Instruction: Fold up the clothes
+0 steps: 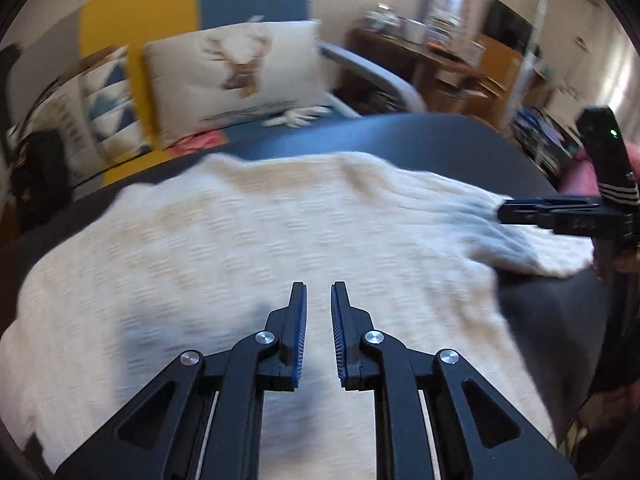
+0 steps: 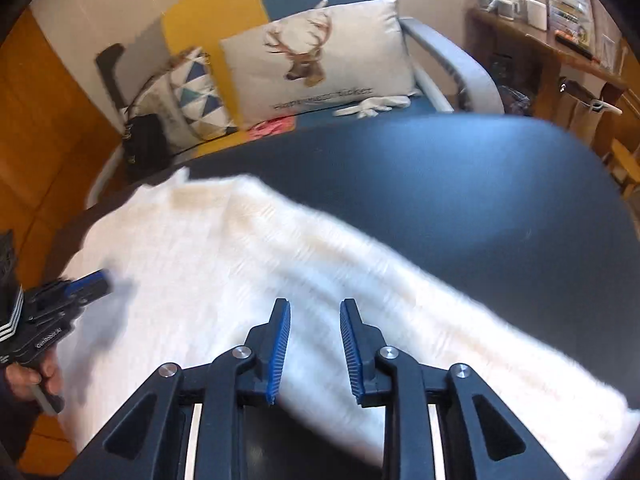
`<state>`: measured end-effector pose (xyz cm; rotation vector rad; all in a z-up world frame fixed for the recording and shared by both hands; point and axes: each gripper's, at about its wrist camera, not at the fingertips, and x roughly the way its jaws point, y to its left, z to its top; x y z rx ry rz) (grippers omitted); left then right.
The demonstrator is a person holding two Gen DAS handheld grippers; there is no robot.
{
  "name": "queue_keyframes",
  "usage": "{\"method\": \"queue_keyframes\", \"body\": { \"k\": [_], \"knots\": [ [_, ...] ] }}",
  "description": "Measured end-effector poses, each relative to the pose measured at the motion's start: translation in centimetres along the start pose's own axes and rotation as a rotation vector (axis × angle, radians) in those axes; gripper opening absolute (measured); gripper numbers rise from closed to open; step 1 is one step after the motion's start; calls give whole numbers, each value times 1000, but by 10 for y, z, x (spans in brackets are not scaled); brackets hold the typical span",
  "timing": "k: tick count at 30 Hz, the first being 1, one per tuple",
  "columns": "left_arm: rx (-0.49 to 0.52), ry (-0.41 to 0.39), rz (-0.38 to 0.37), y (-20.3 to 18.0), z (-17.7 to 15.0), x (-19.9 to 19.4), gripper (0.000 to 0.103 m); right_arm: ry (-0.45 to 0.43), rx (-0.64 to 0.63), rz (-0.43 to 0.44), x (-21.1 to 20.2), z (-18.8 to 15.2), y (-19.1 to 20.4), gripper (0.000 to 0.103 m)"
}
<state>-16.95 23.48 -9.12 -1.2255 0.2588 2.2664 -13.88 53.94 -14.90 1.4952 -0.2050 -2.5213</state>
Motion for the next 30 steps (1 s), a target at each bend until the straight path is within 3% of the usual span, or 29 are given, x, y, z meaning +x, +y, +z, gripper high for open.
{"method": "queue_keyframes", "body": {
  "k": [2, 5, 8, 10, 12, 15, 17, 20, 23, 27, 29, 30],
  "knots": [
    [54, 38, -49, -31, 2, 13, 13, 57, -89, -125, 11, -9, 8, 27],
    [155, 81, -25, -60, -6, 33, 13, 85, -174, -195, 23, -18, 15, 27],
    [258, 121, 1, -88, -14, 52, 13, 68, -213, -348, 19, -13, 7, 24],
    [312, 114, 20, -93, -17, 50, 13, 62, -147, -286, 12, -9, -7, 25],
    [206, 123, -56, -74, -4, 49, 13, 69, -94, -228, 4, -7, -14, 25],
    [50, 133, -164, -45, 16, 46, 13, 7, -44, -164, -18, -6, -12, 28],
    [19, 84, -138, -29, 37, 44, 13, -10, -50, -99, -26, -2, -2, 28],
    [-16, 65, -96, 0, 75, 57, 13, -14, -104, -68, -23, 9, 21, 28],
    [-44, 71, -78, 21, 100, 83, 13, 8, -138, -70, 5, 23, 19, 28],
    [-27, 121, -126, 12, 109, 112, 13, 42, -143, -107, 42, 33, 10, 27],
    [28, 155, 1, -1, 108, 130, 13, 27, -147, -131, 51, 34, 8, 27],
    [5, 141, 22, 0, 108, 133, 14, 15, -143, -141, 51, 33, 6, 27]
  ]
}}
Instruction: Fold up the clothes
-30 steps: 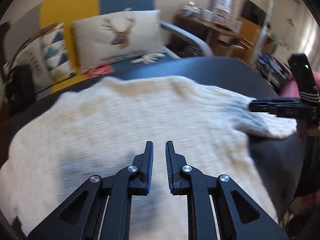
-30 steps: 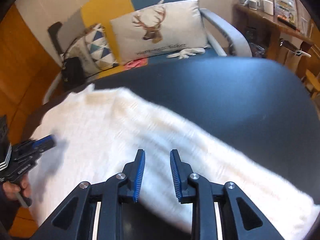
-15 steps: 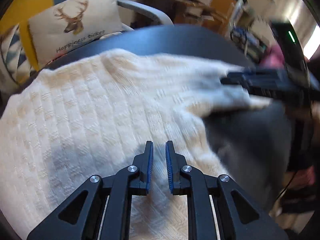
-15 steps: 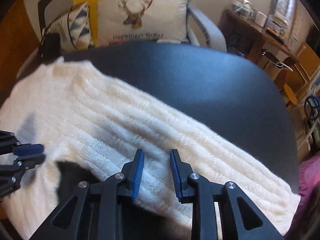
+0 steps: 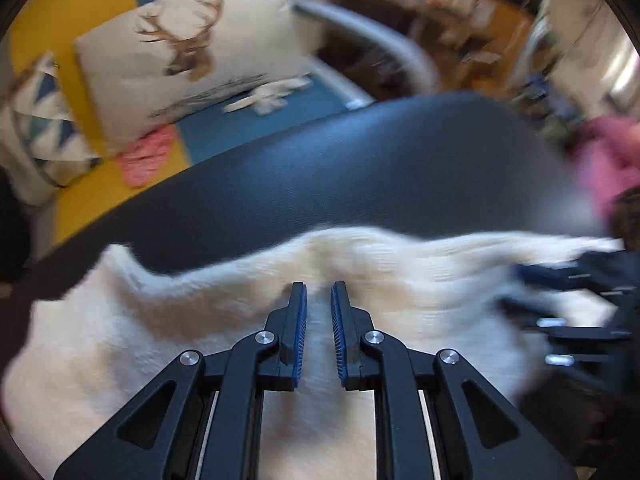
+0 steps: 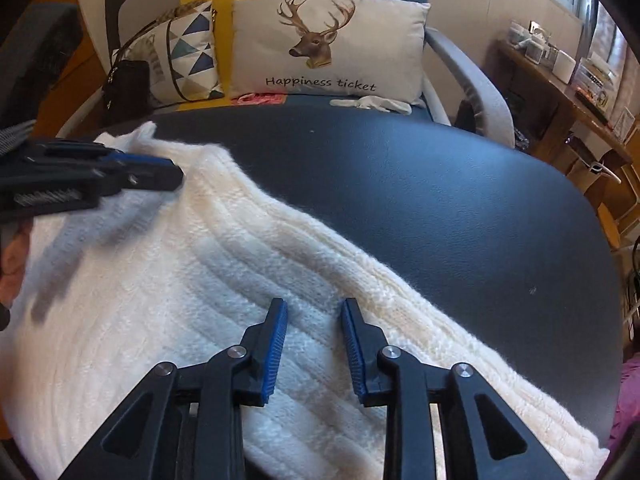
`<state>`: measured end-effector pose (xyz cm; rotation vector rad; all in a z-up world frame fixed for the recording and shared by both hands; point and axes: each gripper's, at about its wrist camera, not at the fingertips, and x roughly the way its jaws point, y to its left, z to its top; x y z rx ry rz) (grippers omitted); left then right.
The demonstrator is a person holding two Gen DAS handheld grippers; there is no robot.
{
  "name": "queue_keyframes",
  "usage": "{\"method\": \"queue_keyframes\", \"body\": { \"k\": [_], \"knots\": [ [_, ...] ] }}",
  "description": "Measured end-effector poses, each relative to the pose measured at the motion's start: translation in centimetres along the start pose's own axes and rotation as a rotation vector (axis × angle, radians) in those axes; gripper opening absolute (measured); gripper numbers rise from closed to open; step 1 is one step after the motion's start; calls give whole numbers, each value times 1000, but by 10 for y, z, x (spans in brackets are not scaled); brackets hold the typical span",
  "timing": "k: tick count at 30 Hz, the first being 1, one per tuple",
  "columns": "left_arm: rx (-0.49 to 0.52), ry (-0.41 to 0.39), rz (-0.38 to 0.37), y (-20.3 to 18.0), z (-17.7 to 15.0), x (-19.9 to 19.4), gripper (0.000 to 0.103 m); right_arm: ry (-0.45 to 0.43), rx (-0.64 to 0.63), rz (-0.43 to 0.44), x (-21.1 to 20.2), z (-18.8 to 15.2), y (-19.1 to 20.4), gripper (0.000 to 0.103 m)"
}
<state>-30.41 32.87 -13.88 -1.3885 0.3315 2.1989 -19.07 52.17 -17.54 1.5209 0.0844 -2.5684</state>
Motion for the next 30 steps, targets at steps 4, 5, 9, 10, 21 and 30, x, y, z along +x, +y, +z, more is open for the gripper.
{"method": "queue_keyframes", "body": {
  "k": [4, 5, 9, 10, 21, 30],
  "knots": [
    [-96, -32, 37, 0, -1, 2, 14, -42, 39, 9, -8, -8, -4, 27],
    [-110, -28, 19, 0, -4, -2, 14, -47, 90, 48, -15, -11, -10, 27],
    [-113, -46, -26, -5, -29, -32, 14, -183, 333, 299, -71, -55, -43, 29],
    [-102, -52, -34, -7, -38, -40, 14, -217, 398, 344, -88, -76, -54, 29],
    [5, -11, -150, -51, -152, -98, 16, -414, 1186, 354, -175, -314, -187, 39],
    [-51, -2, -143, -43, -166, -109, 18, -434, 1427, 307, -145, -339, -220, 37]
  ]
}}
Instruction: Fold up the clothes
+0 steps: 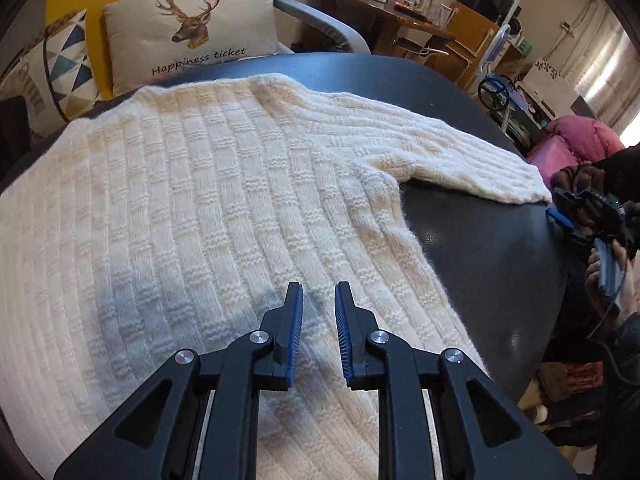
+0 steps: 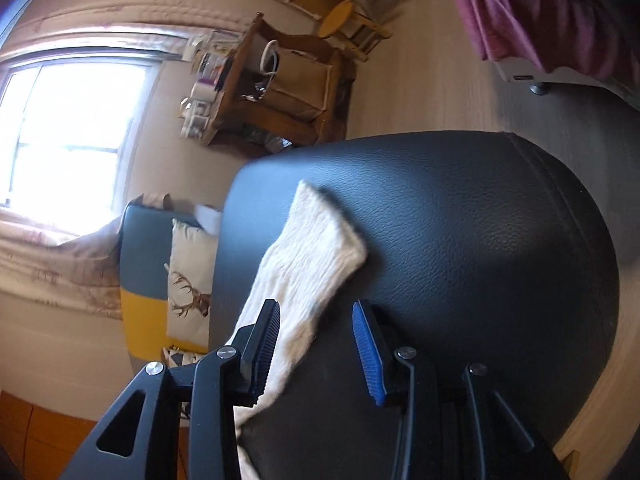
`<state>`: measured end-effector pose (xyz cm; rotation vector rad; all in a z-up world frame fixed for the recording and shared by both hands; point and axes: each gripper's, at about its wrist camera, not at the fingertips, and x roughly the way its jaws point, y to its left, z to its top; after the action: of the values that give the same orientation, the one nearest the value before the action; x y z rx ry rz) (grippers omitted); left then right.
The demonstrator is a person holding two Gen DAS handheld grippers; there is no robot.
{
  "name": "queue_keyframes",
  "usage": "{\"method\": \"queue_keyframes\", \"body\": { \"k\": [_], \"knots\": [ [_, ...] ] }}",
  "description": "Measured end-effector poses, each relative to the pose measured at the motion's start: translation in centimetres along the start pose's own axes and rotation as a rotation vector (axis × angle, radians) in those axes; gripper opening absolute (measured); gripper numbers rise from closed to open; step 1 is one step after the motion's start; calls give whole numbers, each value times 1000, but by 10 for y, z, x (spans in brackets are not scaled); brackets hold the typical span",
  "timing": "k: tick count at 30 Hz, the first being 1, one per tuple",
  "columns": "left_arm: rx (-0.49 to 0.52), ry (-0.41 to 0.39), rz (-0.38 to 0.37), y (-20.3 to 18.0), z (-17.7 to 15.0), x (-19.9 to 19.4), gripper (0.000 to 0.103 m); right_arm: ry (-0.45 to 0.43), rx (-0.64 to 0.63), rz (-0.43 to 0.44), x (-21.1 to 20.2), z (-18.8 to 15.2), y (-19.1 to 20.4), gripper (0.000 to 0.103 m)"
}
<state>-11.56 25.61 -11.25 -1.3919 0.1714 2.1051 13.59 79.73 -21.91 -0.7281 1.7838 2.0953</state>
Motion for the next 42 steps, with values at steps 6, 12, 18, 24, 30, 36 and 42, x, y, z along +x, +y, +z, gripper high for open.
{"method": "queue_keyframes", "body": {
  "k": [6, 12, 18, 24, 30, 36, 42],
  "knots": [
    [-46, -1, 5, 12, -5, -4, 19, -52, 51, -9, 15, 11, 4, 37],
    [-73, 4, -11, 20, -14, -7, 19, -43, -177, -125, 29, 10, 29, 20],
    [-83, -20, -4, 28, -18, -23, 19, -83, -209, -5, 29, 9, 49, 8],
    [-175, -72, -4, 53, -17, -42, 19, -5, -299, 249, 38, -13, 124, 8],
    [-354, -147, 4, 111, -31, -73, 19, 159, -494, 492, 71, -86, 250, 8],
    [-474, -179, 20, 165, -58, -89, 19, 393, -691, 615, 136, -210, 351, 8],
    [-579, -193, -38, 209, -79, -89, 19, 674, -803, 661, 204, -367, 373, 8]
  ]
}}
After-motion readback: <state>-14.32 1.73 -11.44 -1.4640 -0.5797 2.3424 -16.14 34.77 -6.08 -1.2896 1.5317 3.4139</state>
